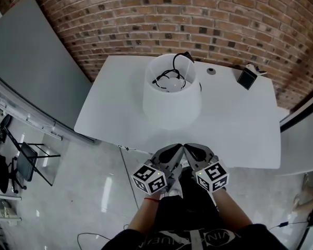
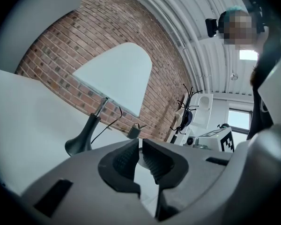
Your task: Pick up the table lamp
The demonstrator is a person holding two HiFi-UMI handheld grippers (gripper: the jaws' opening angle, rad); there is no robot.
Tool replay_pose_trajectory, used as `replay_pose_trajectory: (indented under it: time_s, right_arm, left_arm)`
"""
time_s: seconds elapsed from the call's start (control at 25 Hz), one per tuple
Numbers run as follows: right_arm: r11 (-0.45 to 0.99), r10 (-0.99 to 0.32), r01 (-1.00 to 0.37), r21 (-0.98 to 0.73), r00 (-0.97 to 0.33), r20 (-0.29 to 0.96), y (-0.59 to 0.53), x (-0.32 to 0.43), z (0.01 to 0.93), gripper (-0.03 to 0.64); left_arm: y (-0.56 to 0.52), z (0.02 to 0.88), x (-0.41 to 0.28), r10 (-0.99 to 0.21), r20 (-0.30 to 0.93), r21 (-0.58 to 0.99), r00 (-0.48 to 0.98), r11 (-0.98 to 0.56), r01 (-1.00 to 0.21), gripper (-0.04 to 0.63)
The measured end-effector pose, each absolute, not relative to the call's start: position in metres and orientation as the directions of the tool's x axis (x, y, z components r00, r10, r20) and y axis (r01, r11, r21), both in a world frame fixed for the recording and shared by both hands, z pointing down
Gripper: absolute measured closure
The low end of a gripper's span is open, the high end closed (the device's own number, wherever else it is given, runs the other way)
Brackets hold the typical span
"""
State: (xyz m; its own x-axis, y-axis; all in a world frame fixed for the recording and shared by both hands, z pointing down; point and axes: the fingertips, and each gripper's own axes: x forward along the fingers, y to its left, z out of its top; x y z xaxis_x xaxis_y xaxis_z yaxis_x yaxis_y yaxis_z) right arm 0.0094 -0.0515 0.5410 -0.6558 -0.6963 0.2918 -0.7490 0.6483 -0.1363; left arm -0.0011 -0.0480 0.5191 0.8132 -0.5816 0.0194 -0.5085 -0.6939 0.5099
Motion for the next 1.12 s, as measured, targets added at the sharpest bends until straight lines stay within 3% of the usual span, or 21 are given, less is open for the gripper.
replay_pose_trajectory:
  time_s: [0.24,0.56,1.12]
  right_arm:
    - [0.668,-0.683,-0.734,-0.126,-0.671,0.289,-0.076,0.008,0.551,0.614]
    - [0.659,-0.679,-0.741,-0.128,-0.660,0.320,-0.095,0.019,0.574,0.614]
    - [0.648,-0.674,-0.749,-0.137,-0.648,0.356,-0.110,0.024,0.598,0.614]
  left_arm:
    - [-0.067,0.510,0.001,-0.559,-0.094,0.513,0.824,-0.736,-0.441,0.580]
    - [-0.093,0.499,0.005,-0.516,-0.230,0.525,0.825,-0.779,-0.341,0.501]
    - [-0.109,0.472,-0.001,-0.437,-0.444,0.534,0.782,-0.830,-0.161,0.491]
